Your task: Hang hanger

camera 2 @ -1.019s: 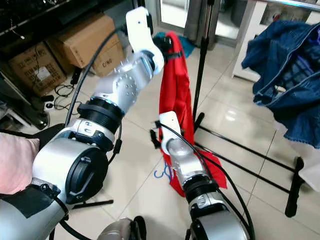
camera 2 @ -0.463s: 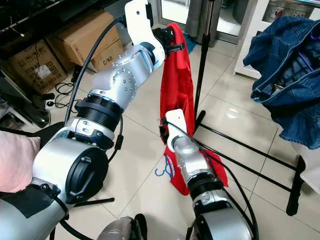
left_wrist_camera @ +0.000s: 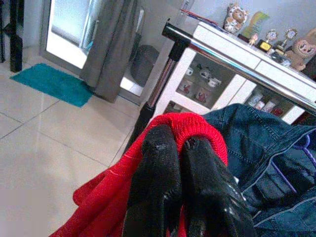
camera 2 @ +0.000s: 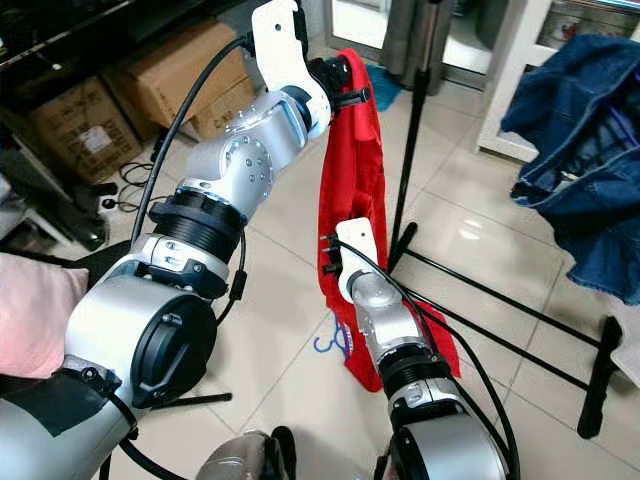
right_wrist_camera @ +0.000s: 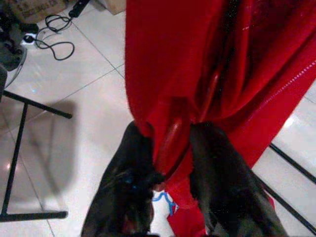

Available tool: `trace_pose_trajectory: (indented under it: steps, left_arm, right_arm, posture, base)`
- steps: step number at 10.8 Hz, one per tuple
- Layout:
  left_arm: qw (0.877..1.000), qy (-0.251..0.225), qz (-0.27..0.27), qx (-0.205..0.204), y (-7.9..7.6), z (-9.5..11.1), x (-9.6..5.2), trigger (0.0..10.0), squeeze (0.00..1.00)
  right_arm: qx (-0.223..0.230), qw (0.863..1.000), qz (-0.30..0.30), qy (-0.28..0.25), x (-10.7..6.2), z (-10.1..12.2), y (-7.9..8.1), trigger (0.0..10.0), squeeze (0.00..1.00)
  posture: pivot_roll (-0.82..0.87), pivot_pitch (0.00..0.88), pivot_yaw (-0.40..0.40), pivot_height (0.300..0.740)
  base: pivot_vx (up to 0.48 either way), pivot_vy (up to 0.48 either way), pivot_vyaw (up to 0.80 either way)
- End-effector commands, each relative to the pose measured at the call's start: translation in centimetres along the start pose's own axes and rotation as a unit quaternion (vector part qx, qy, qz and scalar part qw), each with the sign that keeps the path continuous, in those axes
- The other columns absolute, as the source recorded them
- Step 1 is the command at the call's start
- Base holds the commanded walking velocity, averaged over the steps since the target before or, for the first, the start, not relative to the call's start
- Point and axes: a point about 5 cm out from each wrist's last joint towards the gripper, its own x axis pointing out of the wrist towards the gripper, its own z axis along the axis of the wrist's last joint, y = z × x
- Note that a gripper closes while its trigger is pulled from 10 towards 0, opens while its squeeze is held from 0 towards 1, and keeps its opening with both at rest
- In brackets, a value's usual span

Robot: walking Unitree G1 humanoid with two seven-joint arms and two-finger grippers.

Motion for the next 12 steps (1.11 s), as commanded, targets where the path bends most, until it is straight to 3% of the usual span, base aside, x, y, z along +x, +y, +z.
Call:
trace_pose_trajectory:
  steps: [1, 12]
  left_arm:
    - [0.999, -0.025, -0.036, 0.005, -2.75, 1.33, 0.16, 0.0, 0.0]
    - [0.999, -0.027, -0.034, 0.007, -2.48, 1.55, 0.15, 0.0, 0.0]
  right_arm:
    - [-0.002, 1.0, 0.001, -0.005, 0.1, 0.4, 0.17, 0.0, 0.0]
    - [-0.008, 1.0, 0.0, -0.005, 0.18, 0.35, -0.07, 0.0, 0.0]
  posture:
    - [0.0, 0.15, 0.149, 0.74]
    - [0.0, 0.142, 0.147, 0.74]
  base:
    - [0.0, 0.0, 0.0]
    - [0.0, 0.0, 0.0]
